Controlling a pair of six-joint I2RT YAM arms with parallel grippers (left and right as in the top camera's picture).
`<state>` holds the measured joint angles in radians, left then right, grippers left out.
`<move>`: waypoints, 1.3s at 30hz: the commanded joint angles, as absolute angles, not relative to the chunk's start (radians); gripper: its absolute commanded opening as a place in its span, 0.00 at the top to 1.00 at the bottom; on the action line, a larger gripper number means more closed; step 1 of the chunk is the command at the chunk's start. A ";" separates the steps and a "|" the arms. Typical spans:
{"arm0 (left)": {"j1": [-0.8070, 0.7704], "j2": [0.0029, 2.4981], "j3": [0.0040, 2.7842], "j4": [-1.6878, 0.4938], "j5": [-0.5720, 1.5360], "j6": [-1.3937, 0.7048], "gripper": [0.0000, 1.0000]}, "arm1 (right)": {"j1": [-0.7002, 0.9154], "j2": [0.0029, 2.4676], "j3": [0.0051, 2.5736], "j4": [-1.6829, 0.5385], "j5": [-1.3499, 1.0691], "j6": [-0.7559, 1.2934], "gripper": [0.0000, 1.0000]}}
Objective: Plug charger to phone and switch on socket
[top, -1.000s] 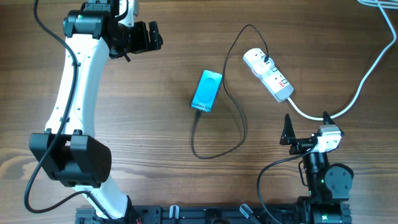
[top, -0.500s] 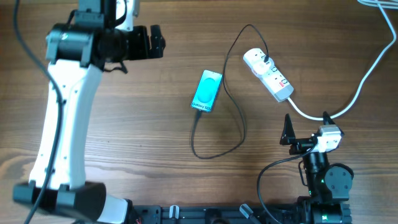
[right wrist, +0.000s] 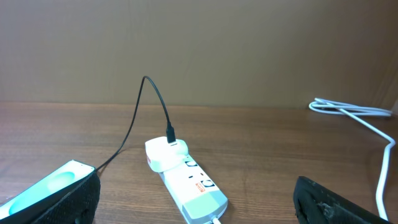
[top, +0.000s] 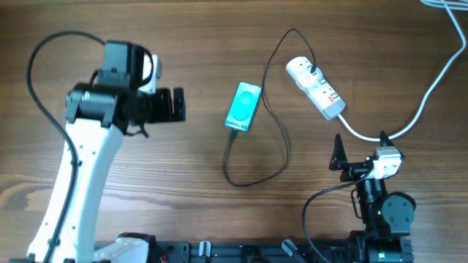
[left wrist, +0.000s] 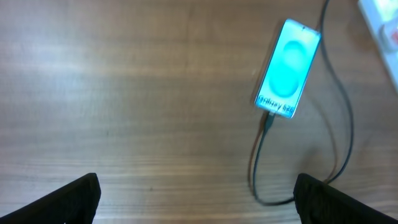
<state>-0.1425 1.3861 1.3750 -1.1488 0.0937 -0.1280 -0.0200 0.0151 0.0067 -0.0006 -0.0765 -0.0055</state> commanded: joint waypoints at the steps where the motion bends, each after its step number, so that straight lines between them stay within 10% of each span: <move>1: -0.126 1.282 1.323 -1.143 0.091 -0.110 0.00 | -0.014 0.004 0.005 0.001 -0.063 -0.007 0.00; 39: -0.068 0.377 0.255 -0.207 0.189 -0.113 0.00 | -0.014 0.004 0.005 0.001 -0.063 -0.007 0.00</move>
